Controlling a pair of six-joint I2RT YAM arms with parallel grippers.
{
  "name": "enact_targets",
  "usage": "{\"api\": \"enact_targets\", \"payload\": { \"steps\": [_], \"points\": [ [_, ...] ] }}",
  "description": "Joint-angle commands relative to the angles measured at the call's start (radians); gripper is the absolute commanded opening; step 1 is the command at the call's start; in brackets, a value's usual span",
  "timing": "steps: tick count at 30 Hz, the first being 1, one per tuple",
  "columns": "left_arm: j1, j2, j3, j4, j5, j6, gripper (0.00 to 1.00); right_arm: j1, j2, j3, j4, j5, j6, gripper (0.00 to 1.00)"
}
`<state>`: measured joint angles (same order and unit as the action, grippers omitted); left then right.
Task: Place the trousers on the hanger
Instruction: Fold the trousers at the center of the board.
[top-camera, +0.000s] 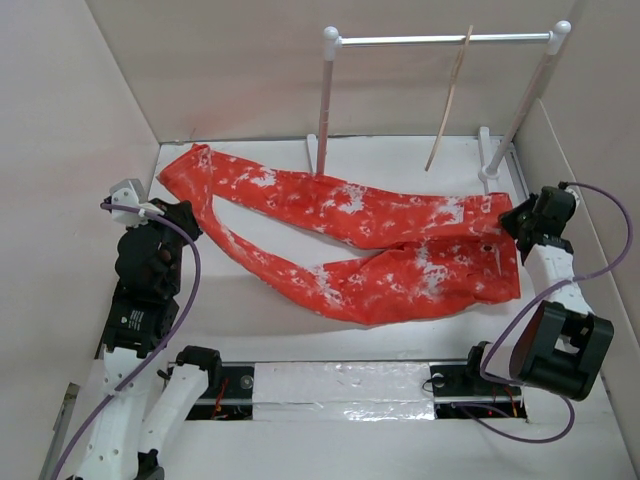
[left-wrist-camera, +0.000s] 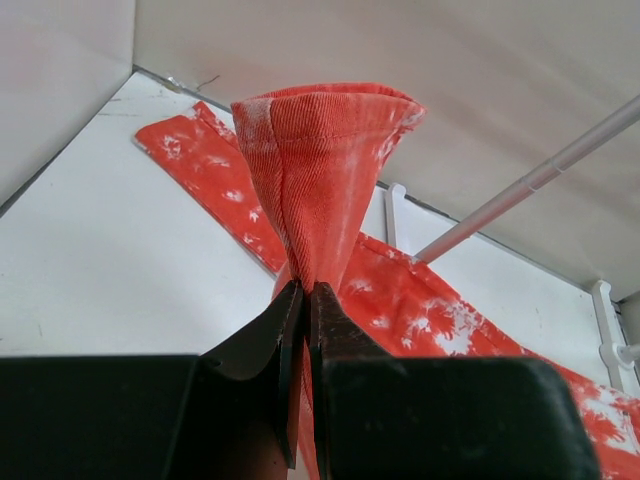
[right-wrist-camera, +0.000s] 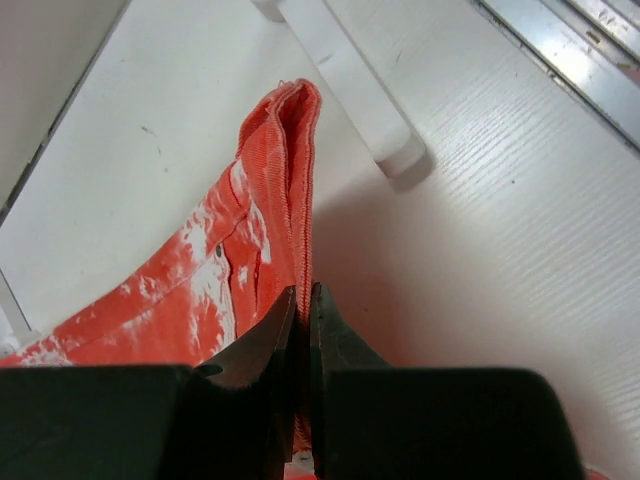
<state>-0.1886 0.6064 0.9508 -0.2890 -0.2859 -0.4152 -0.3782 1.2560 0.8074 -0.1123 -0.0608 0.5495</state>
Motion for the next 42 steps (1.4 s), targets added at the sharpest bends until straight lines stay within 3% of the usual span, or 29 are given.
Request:
{"api": "enact_targets", "payload": {
  "steps": [1,2,4,6,7,9,10,14,18,21,23,27,33,35,39,42],
  "points": [
    [-0.003,-0.002,0.046,0.050,-0.018,0.010,0.00,0.001,0.067,0.102,0.071,0.056,-0.005,0.00],
    [-0.003,0.001,0.043,0.050,-0.015,0.010,0.00,0.001,0.107,0.155,0.059,0.091,-0.006,0.01],
    [-0.003,0.004,0.042,0.050,-0.016,0.010,0.00,-0.008,0.221,0.223,-0.016,0.095,-0.006,0.20],
    [-0.003,0.007,0.040,0.047,-0.018,0.009,0.00,-0.008,0.278,0.284,-0.039,0.118,-0.008,0.53],
    [-0.003,0.007,0.040,0.047,-0.019,0.009,0.00,-0.008,0.298,0.298,-0.073,0.122,-0.008,0.79],
    [-0.003,0.010,0.045,0.044,-0.021,0.006,0.00,0.001,0.274,0.288,-0.093,0.173,-0.010,0.93],
    [-0.003,0.012,0.048,0.044,-0.018,0.004,0.00,0.012,0.213,0.267,-0.105,0.199,-0.002,0.95],
    [-0.003,0.016,0.054,0.048,0.017,0.001,0.00,0.012,-0.038,0.032,-0.104,0.315,0.091,0.89],
    [-0.026,0.021,0.054,0.054,0.054,0.003,0.00,-0.036,-0.271,-0.250,-0.084,0.365,0.173,0.63],
    [-0.051,0.012,0.051,0.062,0.036,0.003,0.00,-0.094,-0.314,-0.327,-0.131,0.288,0.213,0.49],
    [-0.051,0.018,0.049,0.060,0.030,0.006,0.00,-0.094,-0.307,-0.314,-0.252,0.300,0.256,0.41],
    [-0.051,0.020,0.046,0.057,0.019,0.006,0.00,-0.123,-0.291,-0.297,-0.340,0.263,0.293,0.41],
    [-0.051,0.006,0.046,0.057,-0.001,0.007,0.00,-0.123,-0.294,-0.264,-0.422,0.266,0.305,0.64],
    [-0.051,0.003,0.046,0.057,0.001,0.009,0.00,-0.123,-0.265,-0.278,-0.391,0.259,0.291,0.65],
    [-0.051,-0.007,0.043,0.057,-0.012,0.012,0.00,-0.154,-0.124,-0.248,-0.343,0.204,0.236,0.61],
    [-0.051,-0.010,0.040,0.060,-0.015,0.013,0.00,-0.154,-0.057,-0.202,-0.366,0.208,0.211,0.42]
  ]
}}
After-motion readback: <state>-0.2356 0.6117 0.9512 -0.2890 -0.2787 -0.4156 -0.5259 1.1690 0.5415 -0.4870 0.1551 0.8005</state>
